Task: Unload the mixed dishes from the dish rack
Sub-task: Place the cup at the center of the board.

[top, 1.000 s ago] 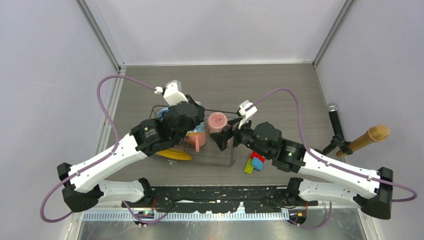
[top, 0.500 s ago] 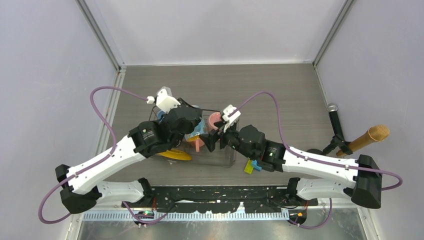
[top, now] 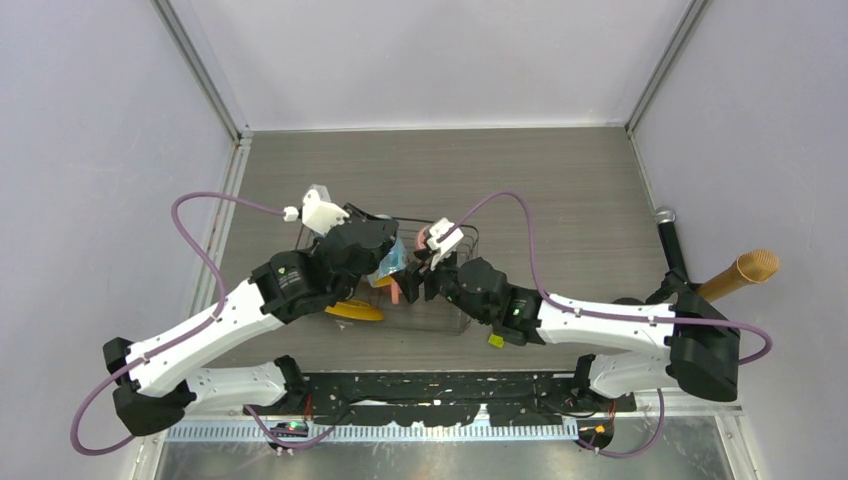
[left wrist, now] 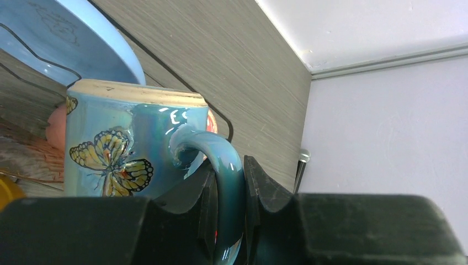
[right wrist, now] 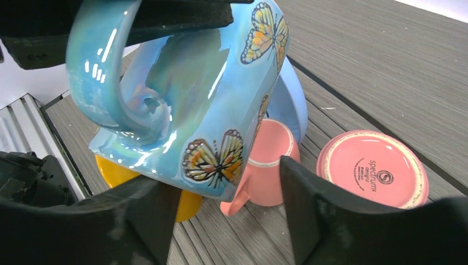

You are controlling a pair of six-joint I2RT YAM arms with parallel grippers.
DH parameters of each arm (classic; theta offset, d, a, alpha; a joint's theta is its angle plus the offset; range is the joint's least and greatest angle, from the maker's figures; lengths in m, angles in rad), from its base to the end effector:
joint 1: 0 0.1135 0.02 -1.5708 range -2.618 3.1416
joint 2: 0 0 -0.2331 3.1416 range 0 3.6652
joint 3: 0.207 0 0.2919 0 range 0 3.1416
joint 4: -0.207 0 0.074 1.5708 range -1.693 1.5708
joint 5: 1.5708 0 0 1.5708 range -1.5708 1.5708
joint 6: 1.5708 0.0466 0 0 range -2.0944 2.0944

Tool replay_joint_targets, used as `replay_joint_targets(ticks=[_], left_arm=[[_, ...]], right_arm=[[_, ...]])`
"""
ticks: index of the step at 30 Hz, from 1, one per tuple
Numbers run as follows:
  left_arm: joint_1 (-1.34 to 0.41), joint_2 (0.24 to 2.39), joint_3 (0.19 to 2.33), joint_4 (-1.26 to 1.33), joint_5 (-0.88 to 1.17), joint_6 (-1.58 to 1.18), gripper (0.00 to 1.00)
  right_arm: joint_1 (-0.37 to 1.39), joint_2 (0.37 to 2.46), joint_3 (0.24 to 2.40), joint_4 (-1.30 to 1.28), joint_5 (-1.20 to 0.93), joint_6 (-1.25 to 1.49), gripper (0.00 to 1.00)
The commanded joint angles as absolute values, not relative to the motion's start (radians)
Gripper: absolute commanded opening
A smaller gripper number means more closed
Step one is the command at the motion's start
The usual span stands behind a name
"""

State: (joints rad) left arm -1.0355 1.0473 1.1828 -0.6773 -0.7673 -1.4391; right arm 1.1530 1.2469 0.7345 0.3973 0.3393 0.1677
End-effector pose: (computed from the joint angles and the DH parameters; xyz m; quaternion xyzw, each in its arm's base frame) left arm 0.1658 -0.2162 0.3580 -0.3423 0.7540 -0.3245 0.4573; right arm 0.1527 0.3057 0.2332 -0.2491 0.7015 0.3027 0.5952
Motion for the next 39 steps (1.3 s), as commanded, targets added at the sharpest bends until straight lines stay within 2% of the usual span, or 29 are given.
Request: replay_joint_targets(ticks=[1, 3, 10, 12, 15, 18, 19, 20, 21, 23, 25, 30, 39], left_arm=[[-1.042, 1.009, 1.200, -0.545, -0.782, -1.495, 0.00], [-1.042, 1.002, 1.189, -0.543, -0.763, -1.506, 0.00], [-1.042, 0.982, 1.153, -0.508, -0.736, -1.522, 0.00], [-1.042, 0.980, 1.154, -0.508, -0.737, -1.512, 0.00], [-1.042, 0.977, 1.152, -0.514, -0.755, -1.509, 0.00], [-1.042, 0.971, 1.141, -0.512, -0.765, -1.493, 0.00], [-1.042, 0.968, 1.138, -0.519, -0.773, -1.492, 0.00], [-1.042, 0.964, 1.132, -0.524, -0.779, -1.496, 0.00], [-1.041, 0.960, 1.123, -0.521, -0.784, -1.498, 0.00], [-1.041, 0.948, 1.104, -0.515, -0.789, -1.493, 0.20], [-1.041, 0.936, 1.092, -0.504, -0.793, -1.456, 0.50], [-1.041, 0.928, 1.074, -0.430, -0.763, -1.289, 0.98], [-1.041, 0.920, 1.074, -0.375, -0.699, -1.162, 1.00]], right_arm=[[1.154, 1.267, 0.731, 0.591, 0.448, 0.183, 0.63], [1.154, 1.265, 0.718, 0.636, 0.471, 0.185, 0.56], [1.154, 1.271, 0.690, 0.730, 0.480, 0.159, 0.49], [1.154, 1.268, 0.679, 0.756, 0.478, 0.150, 0.42], [1.154, 1.261, 0.660, 0.784, 0.478, 0.136, 0.25], [1.153, 1.238, 0.655, 0.776, 0.479, 0.141, 0.15], [1.153, 1.224, 0.650, 0.775, 0.481, 0.151, 0.06], [1.154, 1.216, 0.647, 0.769, 0.491, 0.161, 0.02], [1.154, 1.197, 0.647, 0.761, 0.495, 0.179, 0.01], [1.154, 1.158, 0.662, 0.661, 0.505, 0.216, 0.00], [1.154, 1.120, 0.695, 0.542, 0.527, 0.262, 0.00], [1.153, 1.050, 0.772, 0.300, 0.618, 0.391, 0.00], [1.153, 1.014, 0.881, 0.119, 0.655, 0.420, 0.00]])
